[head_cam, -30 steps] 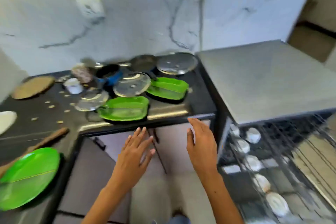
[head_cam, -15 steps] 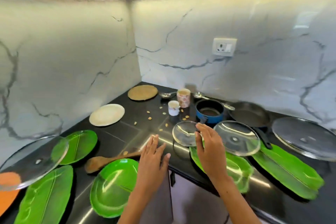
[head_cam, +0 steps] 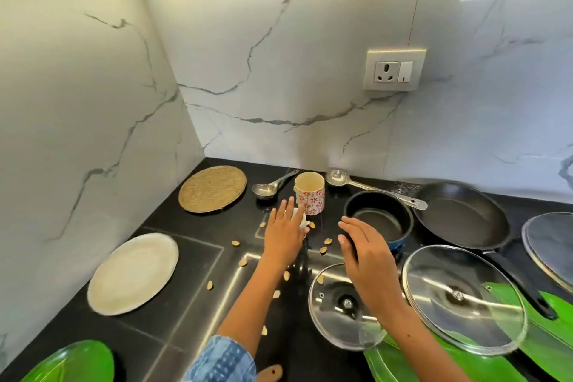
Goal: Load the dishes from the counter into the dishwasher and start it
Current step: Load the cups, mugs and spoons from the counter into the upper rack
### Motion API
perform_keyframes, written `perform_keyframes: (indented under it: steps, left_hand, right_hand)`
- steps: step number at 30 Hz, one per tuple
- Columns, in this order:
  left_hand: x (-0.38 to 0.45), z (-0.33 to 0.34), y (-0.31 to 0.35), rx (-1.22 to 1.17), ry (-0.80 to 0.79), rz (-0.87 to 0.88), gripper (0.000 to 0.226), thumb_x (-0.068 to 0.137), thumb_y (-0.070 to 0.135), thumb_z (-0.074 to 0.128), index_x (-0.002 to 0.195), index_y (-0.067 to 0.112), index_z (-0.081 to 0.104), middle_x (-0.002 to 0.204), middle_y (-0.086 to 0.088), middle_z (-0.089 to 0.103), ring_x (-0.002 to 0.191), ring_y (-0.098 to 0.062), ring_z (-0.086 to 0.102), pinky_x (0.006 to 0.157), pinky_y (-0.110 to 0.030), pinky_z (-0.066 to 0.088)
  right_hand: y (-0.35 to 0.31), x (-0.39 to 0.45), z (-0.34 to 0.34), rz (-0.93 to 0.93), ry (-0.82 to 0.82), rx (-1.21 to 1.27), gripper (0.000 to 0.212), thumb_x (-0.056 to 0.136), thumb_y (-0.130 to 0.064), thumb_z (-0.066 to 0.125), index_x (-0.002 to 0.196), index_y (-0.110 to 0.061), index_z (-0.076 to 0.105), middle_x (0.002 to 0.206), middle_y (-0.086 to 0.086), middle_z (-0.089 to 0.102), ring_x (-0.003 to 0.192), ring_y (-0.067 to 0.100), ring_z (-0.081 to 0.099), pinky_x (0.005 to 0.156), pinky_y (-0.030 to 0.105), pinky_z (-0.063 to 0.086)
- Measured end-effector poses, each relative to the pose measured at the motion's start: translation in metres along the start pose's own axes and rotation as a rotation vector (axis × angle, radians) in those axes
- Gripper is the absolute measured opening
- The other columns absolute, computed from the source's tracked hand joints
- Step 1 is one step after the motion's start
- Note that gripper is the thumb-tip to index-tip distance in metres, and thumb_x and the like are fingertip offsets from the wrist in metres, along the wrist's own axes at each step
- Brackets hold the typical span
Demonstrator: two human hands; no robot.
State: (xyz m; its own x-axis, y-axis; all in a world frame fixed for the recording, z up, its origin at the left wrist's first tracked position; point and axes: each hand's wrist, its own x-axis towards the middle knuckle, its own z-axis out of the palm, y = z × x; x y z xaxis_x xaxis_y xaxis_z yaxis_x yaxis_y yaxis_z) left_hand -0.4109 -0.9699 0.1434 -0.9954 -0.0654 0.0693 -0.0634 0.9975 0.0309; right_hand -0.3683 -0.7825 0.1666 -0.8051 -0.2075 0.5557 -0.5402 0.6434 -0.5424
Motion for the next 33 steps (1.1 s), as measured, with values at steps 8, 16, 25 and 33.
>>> perform_keyframes:
  steps: [8, 16, 25, 33]
  left_hand:
    - [0.031, 0.025, -0.01, 0.11, -0.062, 0.025, 0.054, 0.096, 0.032, 0.048, 0.146, 0.024, 0.028, 0.15, -0.012, 0.03, 0.132, -0.029, 0.037, 0.103, -0.038, 0.032]
    - [0.006, 0.001, -0.012, 0.091, 0.188, 0.059, 0.052, 0.066, 0.025, 0.084, 0.114, 0.016, 0.066, 0.1, -0.019, 0.063, 0.079, -0.037, 0.061, 0.074, -0.045, 0.047]
    - [-0.114, -0.073, 0.086, -0.023, 0.483, 0.235, 0.057, 0.065, 0.022, 0.085, 0.116, 0.018, 0.063, 0.104, -0.018, 0.062, 0.083, -0.038, 0.061, 0.08, -0.054, 0.048]
    - [-0.263, -0.089, 0.279, -0.265, 0.381, 0.576, 0.048, 0.075, 0.038, 0.064, 0.12, 0.02, 0.061, 0.11, -0.014, 0.062, 0.091, -0.036, 0.06, 0.083, -0.053, 0.046]
  right_hand:
    - [0.02, 0.0, -0.006, 0.042, 0.003, 0.016, 0.035, 0.093, -0.031, 0.043, 0.115, -0.012, 0.064, 0.117, -0.002, 0.063, 0.11, 0.009, 0.056, 0.097, 0.027, 0.045]
    - [0.026, -0.026, -0.036, 0.046, 0.032, 0.006, 0.033, 0.093, -0.028, 0.044, 0.113, -0.011, 0.064, 0.115, -0.001, 0.064, 0.109, 0.008, 0.056, 0.098, 0.02, 0.041]
    - [0.037, -0.111, -0.13, 0.016, 0.12, 0.001, 0.028, 0.092, -0.022, 0.049, 0.111, -0.008, 0.065, 0.116, 0.002, 0.063, 0.107, 0.015, 0.058, 0.093, 0.029, 0.047]
    - [0.06, -0.263, -0.279, 0.036, 0.341, -0.088, 0.019, 0.091, -0.013, 0.054, 0.105, -0.008, 0.067, 0.114, 0.002, 0.064, 0.106, 0.018, 0.059, 0.092, 0.032, 0.047]
